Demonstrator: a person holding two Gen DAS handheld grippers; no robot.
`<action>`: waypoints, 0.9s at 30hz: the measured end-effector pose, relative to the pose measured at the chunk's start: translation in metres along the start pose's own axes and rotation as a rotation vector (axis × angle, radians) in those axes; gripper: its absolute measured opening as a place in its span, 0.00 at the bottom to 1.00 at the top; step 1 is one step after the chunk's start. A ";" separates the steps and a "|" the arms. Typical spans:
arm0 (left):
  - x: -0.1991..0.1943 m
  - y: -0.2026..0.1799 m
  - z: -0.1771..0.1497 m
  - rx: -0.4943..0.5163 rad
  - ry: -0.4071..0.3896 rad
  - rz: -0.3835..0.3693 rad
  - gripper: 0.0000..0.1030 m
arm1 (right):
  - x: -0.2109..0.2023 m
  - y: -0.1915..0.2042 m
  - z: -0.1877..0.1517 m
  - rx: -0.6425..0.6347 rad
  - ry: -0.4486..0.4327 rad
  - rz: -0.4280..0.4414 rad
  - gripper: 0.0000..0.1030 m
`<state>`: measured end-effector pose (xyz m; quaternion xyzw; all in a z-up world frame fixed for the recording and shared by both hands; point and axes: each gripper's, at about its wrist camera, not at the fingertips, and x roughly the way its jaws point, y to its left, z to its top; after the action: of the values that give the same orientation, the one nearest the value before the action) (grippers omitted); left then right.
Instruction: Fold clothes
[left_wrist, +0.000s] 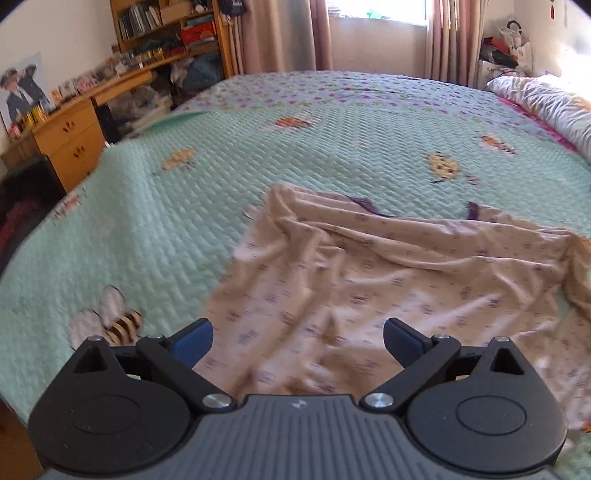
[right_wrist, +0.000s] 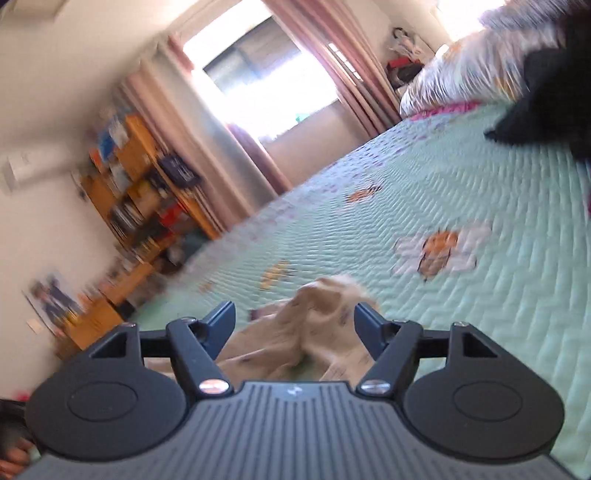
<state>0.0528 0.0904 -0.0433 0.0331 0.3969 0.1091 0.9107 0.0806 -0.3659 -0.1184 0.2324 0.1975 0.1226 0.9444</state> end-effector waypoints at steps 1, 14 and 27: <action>0.003 0.007 0.002 0.013 -0.010 0.013 0.96 | 0.019 0.007 0.008 -0.063 0.024 -0.028 0.70; 0.101 0.081 0.061 0.016 -0.008 -0.008 0.98 | 0.238 0.090 0.009 -0.600 0.436 -0.005 0.69; 0.170 0.056 0.117 0.128 -0.059 -0.006 0.98 | 0.245 0.117 -0.014 -0.776 0.486 0.056 0.06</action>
<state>0.2408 0.1867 -0.0769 0.0932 0.3761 0.0800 0.9184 0.2767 -0.1806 -0.1508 -0.1688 0.3464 0.2638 0.8843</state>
